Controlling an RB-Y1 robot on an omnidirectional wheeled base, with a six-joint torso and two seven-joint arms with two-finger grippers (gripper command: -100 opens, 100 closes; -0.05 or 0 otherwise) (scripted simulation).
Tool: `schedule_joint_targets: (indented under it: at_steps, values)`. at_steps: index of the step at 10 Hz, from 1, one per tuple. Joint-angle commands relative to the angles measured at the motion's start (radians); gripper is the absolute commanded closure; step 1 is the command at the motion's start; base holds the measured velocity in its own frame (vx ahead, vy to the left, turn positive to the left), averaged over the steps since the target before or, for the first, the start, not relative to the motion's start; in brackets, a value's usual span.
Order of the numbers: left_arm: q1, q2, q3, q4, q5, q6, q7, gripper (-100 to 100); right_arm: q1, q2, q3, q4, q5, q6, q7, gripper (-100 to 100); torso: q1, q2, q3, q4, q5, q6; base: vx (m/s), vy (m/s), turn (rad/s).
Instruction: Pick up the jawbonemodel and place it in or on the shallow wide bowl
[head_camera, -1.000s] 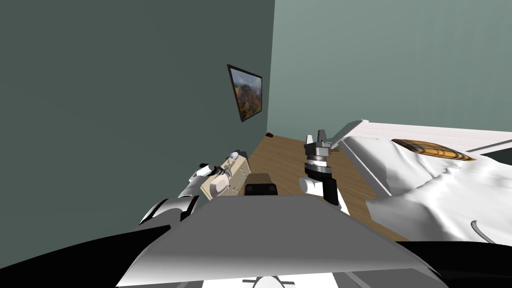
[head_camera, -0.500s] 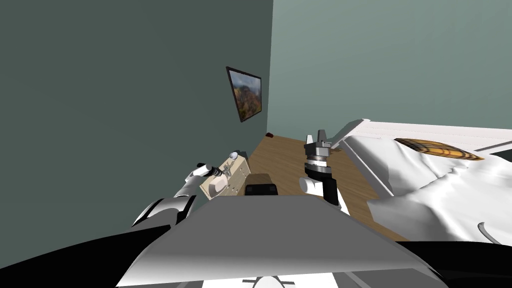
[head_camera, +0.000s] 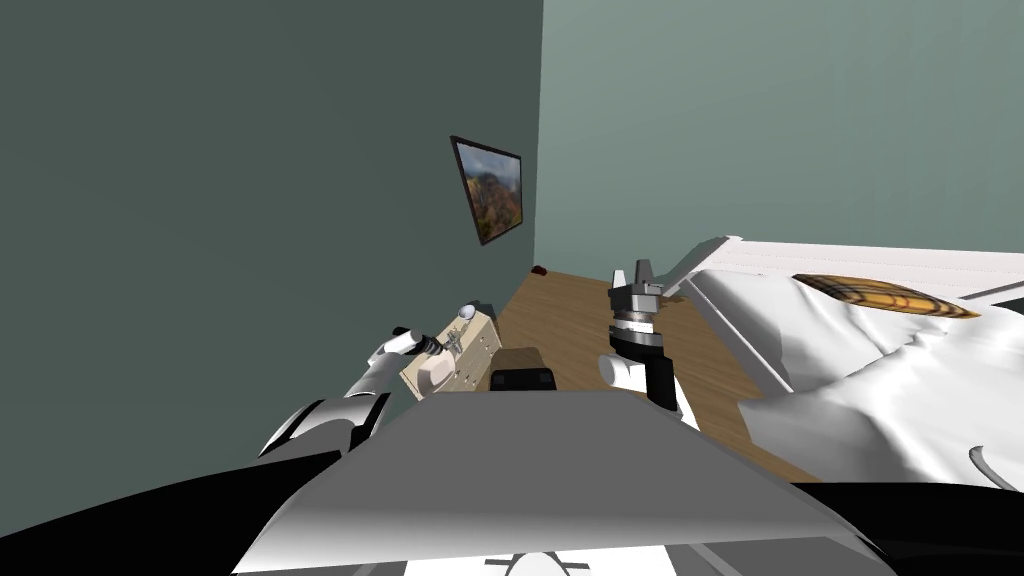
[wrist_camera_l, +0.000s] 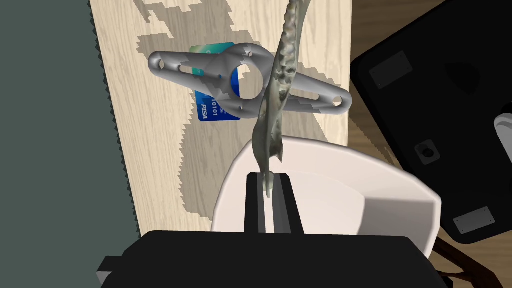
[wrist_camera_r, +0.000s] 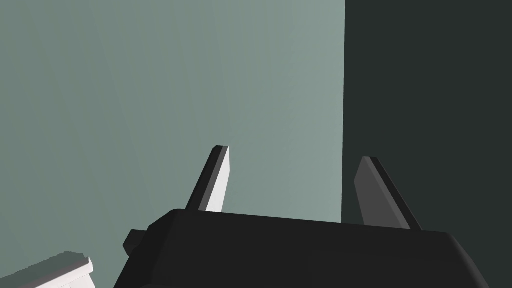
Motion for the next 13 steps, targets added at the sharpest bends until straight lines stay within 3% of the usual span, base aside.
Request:
schedule_joint_targets:
  at_steps: [1,8,12,13]
  values:
    - [0.002,0.006,-0.002,0.003,-0.001,0.011,0.0,100,0.0,0.0,0.0,0.0,0.0,0.0,0.0,0,0.0,0.0,0.0,0.0,0.0,0.0,-0.004,-0.005,-0.014]
    - [0.002,0.006,-0.002,0.003,-0.001,0.011,0.0,100,0.0,0.0,0.0,0.0,0.0,0.0,0.0,0,-0.001,0.001,0.0,-0.001,0.001,0.0,-0.006,-0.008,0.007]
    - [0.004,0.015,-0.004,0.006,-0.001,0.031,-0.002,100,0.0,0.0,0.0,0.0,0.0,0.0,0.0,0,0.001,0.002,0.0,-0.002,0.001,-0.002,-0.01,-0.007,0.034]
    - [0.006,0.026,-0.007,0.009,0.002,0.059,-0.005,100,0.0,0.0,0.0,0.0,0.0,0.0,0.0,0,0.001,0.003,0.0,-0.003,0.001,-0.004,-0.017,-0.009,0.053]
